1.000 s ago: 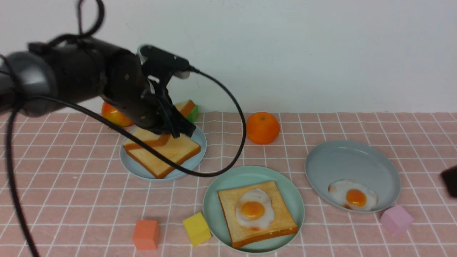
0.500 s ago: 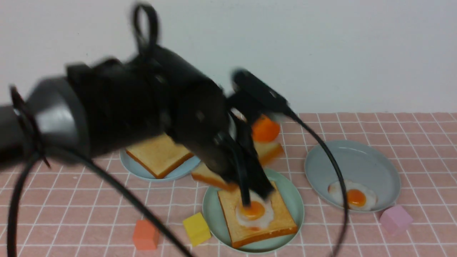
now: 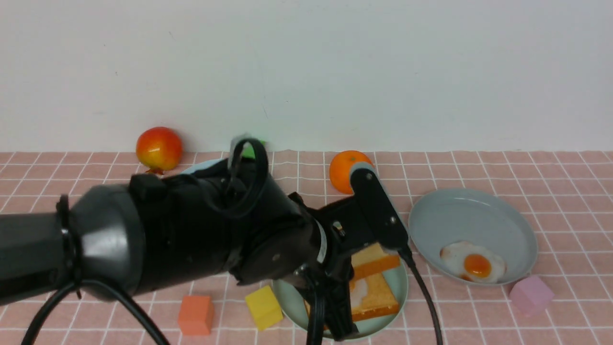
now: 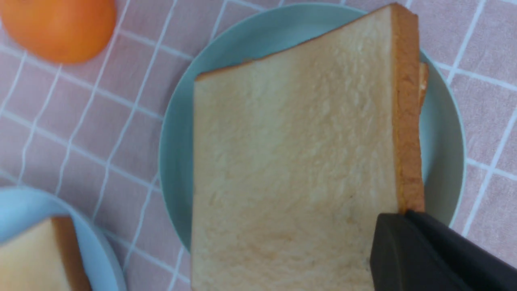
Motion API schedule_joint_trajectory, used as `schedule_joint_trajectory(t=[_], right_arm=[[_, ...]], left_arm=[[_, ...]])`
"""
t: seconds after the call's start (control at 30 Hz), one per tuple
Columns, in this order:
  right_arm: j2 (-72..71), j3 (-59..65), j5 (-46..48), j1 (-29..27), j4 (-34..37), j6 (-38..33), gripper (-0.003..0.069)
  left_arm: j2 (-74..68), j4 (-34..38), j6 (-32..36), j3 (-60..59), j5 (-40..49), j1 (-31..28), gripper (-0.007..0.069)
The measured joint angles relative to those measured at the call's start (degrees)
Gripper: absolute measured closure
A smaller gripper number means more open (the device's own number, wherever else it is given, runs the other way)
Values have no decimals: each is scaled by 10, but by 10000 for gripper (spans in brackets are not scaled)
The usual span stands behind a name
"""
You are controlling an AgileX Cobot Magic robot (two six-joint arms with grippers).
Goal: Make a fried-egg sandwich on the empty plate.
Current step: Use the left arm to place a slice of bread on the fried egg in the middle
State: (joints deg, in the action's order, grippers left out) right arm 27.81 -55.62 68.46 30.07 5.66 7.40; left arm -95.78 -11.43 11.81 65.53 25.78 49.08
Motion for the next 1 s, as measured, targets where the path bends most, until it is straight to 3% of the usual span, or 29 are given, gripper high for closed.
schedule_joint_trajectory(t=[0.5,0.7,1.0], right_arm=[[0,1,-9,0,25,0,649],[0,1,-15,0,26,0,649],[0,1,-18,0,26,0,649]], left_arm=[[-50,-1,76,-3,-46,-27,612],[-50,50,101,-3,-47,-27,612],[-50,132,206,-3,-43,-27,612]])
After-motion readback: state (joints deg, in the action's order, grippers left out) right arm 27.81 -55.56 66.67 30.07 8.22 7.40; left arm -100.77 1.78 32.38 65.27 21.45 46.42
